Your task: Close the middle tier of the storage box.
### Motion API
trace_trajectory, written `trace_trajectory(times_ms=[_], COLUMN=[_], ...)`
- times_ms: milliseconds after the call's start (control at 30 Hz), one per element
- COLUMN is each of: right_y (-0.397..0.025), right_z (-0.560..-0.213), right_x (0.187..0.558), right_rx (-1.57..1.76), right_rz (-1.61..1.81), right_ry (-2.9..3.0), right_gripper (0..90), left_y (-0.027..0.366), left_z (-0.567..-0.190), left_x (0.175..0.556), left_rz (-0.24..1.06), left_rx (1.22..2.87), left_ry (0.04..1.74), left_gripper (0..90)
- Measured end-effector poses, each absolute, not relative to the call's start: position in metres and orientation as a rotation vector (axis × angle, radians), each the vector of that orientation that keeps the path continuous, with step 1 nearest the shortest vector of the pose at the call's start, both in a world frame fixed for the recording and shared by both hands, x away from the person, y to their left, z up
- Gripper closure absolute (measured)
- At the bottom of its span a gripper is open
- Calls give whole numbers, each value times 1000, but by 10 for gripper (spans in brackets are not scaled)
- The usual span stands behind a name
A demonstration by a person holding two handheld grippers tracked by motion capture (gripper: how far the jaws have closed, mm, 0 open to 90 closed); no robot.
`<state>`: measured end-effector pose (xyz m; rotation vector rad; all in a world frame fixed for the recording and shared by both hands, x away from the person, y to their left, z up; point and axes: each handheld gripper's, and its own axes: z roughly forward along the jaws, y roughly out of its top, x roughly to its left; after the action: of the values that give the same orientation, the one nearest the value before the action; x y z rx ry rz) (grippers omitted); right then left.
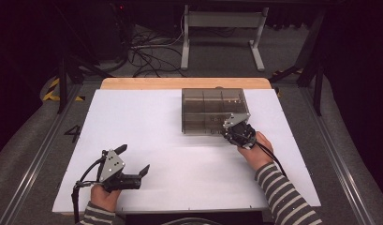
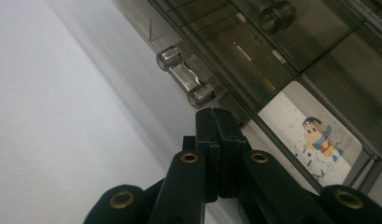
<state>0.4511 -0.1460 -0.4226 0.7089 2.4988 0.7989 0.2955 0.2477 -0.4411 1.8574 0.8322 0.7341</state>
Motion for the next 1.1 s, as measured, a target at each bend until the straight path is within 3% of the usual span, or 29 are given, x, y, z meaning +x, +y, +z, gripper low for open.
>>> trace_trajectory(times_ms=[1100], right_y=[-140], right_z=[-430], right_x=[466], right_rx=[858], right_rz=[901], right_ry=[2321], right_gripper=[900], left_y=[248], left_z=[-441], left_x=[296], left_rz=[731], left_rx=[1858], left_ry=[834], left_gripper=[16])
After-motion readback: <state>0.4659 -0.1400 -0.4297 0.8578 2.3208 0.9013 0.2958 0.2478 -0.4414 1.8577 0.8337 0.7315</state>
